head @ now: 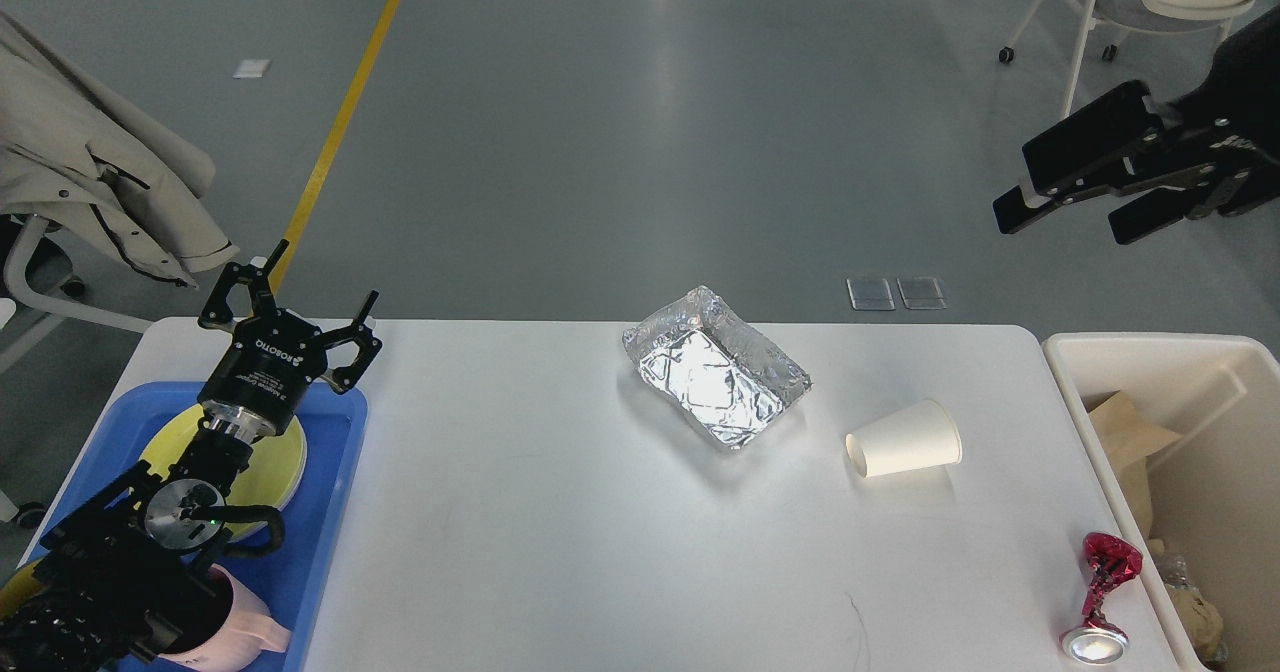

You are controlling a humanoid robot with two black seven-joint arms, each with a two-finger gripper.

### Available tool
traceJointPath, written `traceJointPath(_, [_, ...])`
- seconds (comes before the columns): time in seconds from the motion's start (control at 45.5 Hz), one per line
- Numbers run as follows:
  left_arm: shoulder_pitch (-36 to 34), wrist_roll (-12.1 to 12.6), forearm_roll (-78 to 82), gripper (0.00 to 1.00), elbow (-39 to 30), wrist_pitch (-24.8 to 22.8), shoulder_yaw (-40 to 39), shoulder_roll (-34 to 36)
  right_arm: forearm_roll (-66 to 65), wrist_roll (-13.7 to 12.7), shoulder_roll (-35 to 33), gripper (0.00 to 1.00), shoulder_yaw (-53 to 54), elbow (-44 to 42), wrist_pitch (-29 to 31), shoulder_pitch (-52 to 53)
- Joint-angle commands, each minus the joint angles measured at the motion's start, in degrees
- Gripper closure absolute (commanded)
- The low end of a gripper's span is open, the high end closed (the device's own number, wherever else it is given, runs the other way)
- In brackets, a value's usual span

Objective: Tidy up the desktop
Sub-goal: 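Raise the right gripper and lower it onto the red can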

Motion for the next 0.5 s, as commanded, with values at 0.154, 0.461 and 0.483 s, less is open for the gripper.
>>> traceJointPath(0.154, [0.0,0.0,0.0,0.0,0.0,0.1,0.0,0.0,1.6,-0.8,-3.2,0.0,-5.1,1.0,-3.9,-13.3])
traceJointPath(0.461, [0.0,0.0,0.0,0.0,0.0,0.0,0.0,0.0,8.4,-9.6,3.5,0.0,-9.5,-7.3,-36.5,-53.6])
traceJointPath(0.483, [0.0,0.0,0.0,0.0,0.0,0.0,0.0,0.0,9.8,-9.6,4.0,0.0,-9.4,-8.8,-37.1,-55.9])
